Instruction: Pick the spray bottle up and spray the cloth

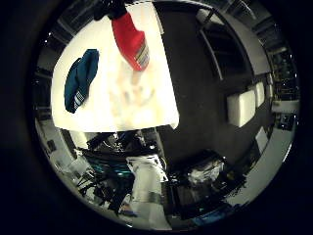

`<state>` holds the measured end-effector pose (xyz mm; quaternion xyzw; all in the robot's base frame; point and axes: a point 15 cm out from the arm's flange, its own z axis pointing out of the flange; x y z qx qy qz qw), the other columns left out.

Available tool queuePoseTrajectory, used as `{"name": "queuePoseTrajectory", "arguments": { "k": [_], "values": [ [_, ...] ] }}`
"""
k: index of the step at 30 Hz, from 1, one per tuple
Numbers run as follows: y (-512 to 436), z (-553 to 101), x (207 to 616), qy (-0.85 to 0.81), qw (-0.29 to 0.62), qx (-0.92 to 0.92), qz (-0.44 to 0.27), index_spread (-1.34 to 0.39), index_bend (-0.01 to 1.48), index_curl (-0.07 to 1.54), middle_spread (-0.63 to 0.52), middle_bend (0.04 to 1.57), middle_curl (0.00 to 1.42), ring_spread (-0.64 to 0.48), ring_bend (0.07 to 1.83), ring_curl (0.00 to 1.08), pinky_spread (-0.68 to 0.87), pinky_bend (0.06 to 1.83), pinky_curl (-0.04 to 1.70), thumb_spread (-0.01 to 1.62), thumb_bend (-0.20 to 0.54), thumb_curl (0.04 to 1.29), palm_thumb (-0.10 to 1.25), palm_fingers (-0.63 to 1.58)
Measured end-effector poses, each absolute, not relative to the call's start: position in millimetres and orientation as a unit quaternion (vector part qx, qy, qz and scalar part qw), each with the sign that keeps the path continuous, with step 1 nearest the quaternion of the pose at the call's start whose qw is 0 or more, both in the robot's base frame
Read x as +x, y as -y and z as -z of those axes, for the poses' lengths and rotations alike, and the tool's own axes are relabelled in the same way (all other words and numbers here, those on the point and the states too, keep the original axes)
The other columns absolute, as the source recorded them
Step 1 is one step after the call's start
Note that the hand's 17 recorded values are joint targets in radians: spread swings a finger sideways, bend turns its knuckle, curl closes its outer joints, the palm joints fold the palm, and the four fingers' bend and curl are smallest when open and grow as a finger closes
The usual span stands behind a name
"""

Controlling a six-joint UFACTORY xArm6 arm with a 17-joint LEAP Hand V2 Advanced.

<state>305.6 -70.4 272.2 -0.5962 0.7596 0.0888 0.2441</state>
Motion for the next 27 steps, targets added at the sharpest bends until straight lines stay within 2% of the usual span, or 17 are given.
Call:
{"name": "queuePoseTrajectory", "arguments": {
  "k": [12,21,27],
  "values": [
    [59.4,-232.6,286.3,-0.778,0.339,-0.516,-0.118,-0.14,0.15,0.26,0.24,0.20,0.33,0.28,0.31,0.24,0.43,0.43,0.32,1.07,-0.024,0.34,0.60,0.01],
    [78.1,-203.0,282.2,-0.803,0.362,-0.467,-0.078,-0.13,0.13,0.23,0.27,0.19,0.32,0.30,0.32,0.25,0.43,0.44,0.32,0.99,-0.031,0.30,0.48,-0.04],
    [94.3,-192.4,285.6,-0.819,0.362,-0.441,-0.060,-0.12,0.14,0.22,0.27,0.19,0.31,0.31,0.31,0.25,0.43,0.44,0.32,0.99,-0.021,0.31,0.51,-0.03]
  ]
}}
